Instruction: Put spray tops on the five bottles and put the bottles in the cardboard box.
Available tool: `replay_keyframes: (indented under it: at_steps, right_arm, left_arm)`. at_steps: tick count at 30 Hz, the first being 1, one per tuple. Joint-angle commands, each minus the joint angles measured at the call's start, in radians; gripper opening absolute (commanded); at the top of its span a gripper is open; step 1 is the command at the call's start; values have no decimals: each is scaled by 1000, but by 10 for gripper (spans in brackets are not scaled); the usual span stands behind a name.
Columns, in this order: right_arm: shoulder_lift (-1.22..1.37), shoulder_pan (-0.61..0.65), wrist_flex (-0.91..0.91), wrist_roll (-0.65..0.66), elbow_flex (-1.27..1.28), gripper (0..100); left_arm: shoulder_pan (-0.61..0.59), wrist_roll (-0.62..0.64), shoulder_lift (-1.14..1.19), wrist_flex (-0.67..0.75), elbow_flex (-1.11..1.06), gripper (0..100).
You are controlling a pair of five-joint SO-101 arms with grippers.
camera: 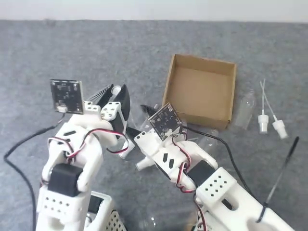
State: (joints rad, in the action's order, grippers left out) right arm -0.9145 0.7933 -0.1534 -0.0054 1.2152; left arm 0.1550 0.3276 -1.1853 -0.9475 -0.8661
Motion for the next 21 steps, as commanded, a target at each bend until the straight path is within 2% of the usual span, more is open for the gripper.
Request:
replay_keyframes:
  at_steps: [1,5,12,21]
  right_arm:
    - [-41,-42,36,-17,-9,6]
    - [-44,-41,39,-17,11,6]
    - [-44,-45,38,-17,12,6]
    - [-44,-45,31,-17,12,6]
  left_arm:
    - [2,-14,-6,89,-96,12]
    - [2,-11,15,140,-128,17]
    - [2,-11,17,140,-81,146]
    - [-9,-11,17,44,114,156]
